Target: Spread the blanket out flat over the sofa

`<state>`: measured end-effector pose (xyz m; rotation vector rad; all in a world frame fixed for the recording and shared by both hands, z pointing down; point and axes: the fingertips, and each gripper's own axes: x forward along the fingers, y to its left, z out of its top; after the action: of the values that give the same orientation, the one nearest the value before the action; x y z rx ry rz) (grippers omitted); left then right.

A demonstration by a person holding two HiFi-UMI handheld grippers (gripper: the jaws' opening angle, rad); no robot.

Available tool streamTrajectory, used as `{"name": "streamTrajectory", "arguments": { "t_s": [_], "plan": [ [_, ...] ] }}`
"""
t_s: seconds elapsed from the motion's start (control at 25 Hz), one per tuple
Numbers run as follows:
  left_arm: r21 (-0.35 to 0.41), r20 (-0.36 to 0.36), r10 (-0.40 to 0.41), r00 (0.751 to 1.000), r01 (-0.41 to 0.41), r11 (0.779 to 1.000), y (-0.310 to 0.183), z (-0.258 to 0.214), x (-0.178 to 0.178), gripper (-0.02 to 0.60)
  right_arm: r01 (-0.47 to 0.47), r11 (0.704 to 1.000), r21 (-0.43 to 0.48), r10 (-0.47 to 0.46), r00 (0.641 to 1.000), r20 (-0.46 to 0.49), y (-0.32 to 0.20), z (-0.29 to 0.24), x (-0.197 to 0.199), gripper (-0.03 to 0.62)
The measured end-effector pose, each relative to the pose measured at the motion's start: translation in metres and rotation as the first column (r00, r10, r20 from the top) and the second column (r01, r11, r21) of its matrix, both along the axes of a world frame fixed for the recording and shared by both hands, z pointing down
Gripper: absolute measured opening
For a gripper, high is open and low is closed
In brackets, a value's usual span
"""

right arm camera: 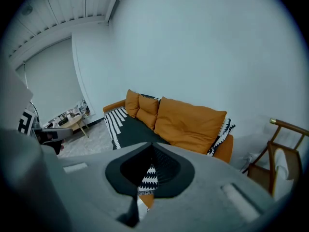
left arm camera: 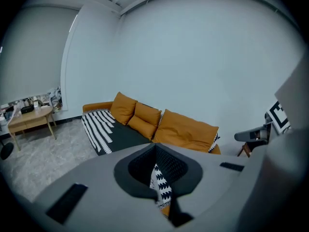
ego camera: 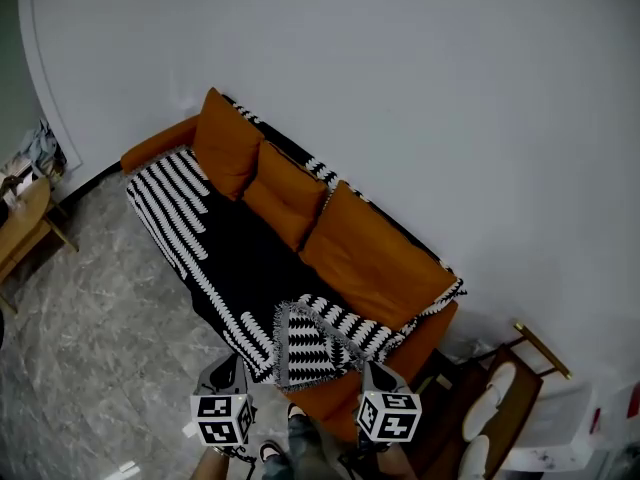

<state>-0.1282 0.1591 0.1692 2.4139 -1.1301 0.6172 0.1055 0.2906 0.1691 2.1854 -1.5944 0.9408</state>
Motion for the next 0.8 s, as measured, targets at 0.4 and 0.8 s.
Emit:
{"name": "streamTrajectory", "arguments": {
  "t_s": [0.4,0.8],
  "plan": [
    [-0.059,0.049,0.021,0.999,-0.018,0.998,-0.026,0.072,0.031,0.003,-0.009,0.999,-0.046,0.010,1.000,0.022,-0.033,0.066,0.037,0.005],
    [-0.126,0.080,0.017,0.997,-0.007,0.992,-0.040,0.149,0.049,0.003,0.004,0.997,-0.082,0.000,0.998,0.057,-0.068,0.145,0.056,0.005]
  ]
}}
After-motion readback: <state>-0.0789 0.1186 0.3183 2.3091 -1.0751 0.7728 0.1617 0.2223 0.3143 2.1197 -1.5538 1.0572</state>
